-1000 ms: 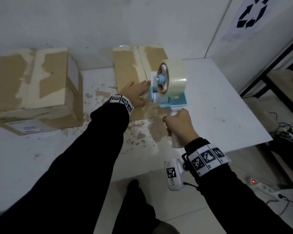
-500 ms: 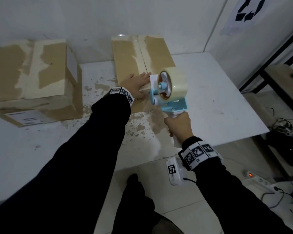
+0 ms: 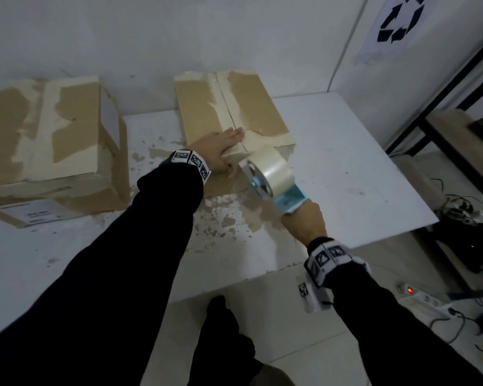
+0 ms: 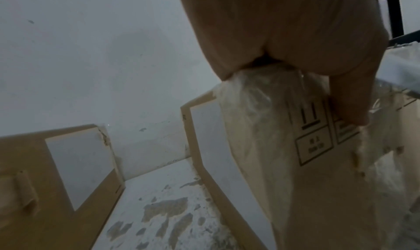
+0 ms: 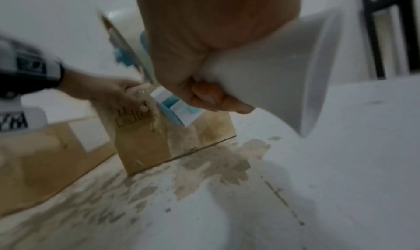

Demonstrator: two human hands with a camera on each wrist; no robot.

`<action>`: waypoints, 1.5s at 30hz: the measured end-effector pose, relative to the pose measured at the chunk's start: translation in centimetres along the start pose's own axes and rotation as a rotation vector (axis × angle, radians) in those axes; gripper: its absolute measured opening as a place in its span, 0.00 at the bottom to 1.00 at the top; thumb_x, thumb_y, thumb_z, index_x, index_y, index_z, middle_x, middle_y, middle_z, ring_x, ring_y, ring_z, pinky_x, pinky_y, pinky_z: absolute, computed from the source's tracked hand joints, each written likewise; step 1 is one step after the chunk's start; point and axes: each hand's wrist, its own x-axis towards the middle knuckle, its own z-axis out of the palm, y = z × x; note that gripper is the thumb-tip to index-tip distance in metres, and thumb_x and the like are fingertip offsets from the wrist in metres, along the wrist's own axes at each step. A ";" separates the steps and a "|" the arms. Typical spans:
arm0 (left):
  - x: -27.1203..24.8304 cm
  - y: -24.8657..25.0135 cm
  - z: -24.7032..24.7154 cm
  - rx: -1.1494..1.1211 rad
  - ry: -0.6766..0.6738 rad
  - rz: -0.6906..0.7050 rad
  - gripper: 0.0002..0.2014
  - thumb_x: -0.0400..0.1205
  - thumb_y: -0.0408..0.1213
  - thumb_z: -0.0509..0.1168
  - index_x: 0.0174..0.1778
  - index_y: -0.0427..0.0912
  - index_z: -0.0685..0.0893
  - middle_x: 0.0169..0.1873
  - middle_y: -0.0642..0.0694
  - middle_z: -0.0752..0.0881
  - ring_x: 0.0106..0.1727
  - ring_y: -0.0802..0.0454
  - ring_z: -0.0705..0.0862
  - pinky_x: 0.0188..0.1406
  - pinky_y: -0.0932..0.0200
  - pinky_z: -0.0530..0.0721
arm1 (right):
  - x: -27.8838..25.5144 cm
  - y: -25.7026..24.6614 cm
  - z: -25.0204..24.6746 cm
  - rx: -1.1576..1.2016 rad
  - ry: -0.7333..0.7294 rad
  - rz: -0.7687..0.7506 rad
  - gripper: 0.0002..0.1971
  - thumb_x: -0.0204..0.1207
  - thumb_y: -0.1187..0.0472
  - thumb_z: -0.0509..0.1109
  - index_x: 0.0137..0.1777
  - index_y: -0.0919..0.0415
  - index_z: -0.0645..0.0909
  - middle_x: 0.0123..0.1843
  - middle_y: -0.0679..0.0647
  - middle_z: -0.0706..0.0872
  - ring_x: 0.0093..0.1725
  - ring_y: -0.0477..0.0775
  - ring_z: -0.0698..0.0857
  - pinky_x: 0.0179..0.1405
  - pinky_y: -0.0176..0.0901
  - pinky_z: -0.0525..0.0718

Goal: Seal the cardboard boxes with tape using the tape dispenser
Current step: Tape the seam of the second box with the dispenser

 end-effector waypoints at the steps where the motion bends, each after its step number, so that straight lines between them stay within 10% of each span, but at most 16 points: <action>1: -0.1 -0.1 0.0 0.002 0.004 -0.005 0.48 0.75 0.47 0.71 0.82 0.44 0.45 0.83 0.48 0.47 0.83 0.52 0.48 0.79 0.51 0.50 | 0.2 0.5 0.2 0.005 0.001 -0.014 0.07 0.68 0.65 0.68 0.45 0.66 0.79 0.44 0.60 0.85 0.44 0.64 0.85 0.37 0.44 0.81; 6: -0.1 -0.1 0.1 -0.015 0.012 0.000 0.47 0.75 0.45 0.70 0.83 0.45 0.46 0.83 0.49 0.47 0.83 0.52 0.48 0.79 0.51 0.50 | -0.6 1.4 1.1 0.219 -0.051 -0.061 0.07 0.67 0.72 0.67 0.31 0.63 0.75 0.28 0.58 0.83 0.23 0.56 0.80 0.17 0.38 0.78; 9: 0.0 -0.2 0.2 -0.013 0.027 -0.010 0.47 0.74 0.44 0.70 0.83 0.46 0.46 0.83 0.50 0.47 0.83 0.53 0.48 0.79 0.52 0.51 | -1.2 2.1 0.8 0.410 -0.094 -0.036 0.10 0.65 0.74 0.69 0.26 0.65 0.75 0.19 0.57 0.79 0.17 0.54 0.75 0.21 0.41 0.76; 17: -0.1 -0.2 0.5 -0.033 0.070 -0.002 0.46 0.73 0.41 0.70 0.83 0.45 0.48 0.83 0.49 0.48 0.83 0.53 0.50 0.79 0.53 0.50 | 1.9 1.5 -3.7 0.944 0.079 0.077 0.07 0.69 0.81 0.67 0.39 0.70 0.79 0.26 0.61 0.83 0.20 0.57 0.85 0.26 0.45 0.88; 23: 0.1 -0.3 0.7 -0.020 0.086 0.013 0.46 0.73 0.41 0.69 0.83 0.45 0.49 0.83 0.49 0.49 0.83 0.52 0.51 0.79 0.52 0.51 | 7.8 3.7 -4.0 0.999 0.154 0.394 0.09 0.58 0.76 0.69 0.40 0.72 0.77 0.16 0.58 0.77 0.16 0.55 0.75 0.20 0.39 0.78; 31: 0.4 -0.9 0.9 -0.048 0.083 0.016 0.46 0.73 0.44 0.70 0.83 0.47 0.49 0.83 0.52 0.49 0.83 0.55 0.49 0.78 0.56 0.50 | 12.0 4.1 -1.4 0.916 -0.003 0.530 0.02 0.58 0.74 0.67 0.32 0.73 0.78 0.19 0.61 0.79 0.17 0.55 0.77 0.19 0.38 0.78; 37: 0.3 -0.9 0.9 -0.063 0.098 0.021 0.46 0.74 0.46 0.70 0.82 0.48 0.49 0.82 0.53 0.49 0.83 0.57 0.49 0.78 0.58 0.49 | 12.5 4.5 -0.6 0.349 -0.082 0.457 0.35 0.64 0.47 0.74 0.70 0.62 0.76 0.65 0.64 0.81 0.64 0.64 0.82 0.58 0.46 0.77; 45: -0.1 -0.3 0.5 -0.055 0.090 0.017 0.45 0.75 0.45 0.69 0.83 0.46 0.48 0.83 0.51 0.48 0.83 0.55 0.49 0.78 0.57 0.48 | 12.7 3.4 -2.3 -0.155 -0.007 0.378 0.44 0.68 0.27 0.64 0.70 0.65 0.76 0.69 0.65 0.81 0.68 0.65 0.80 0.65 0.51 0.76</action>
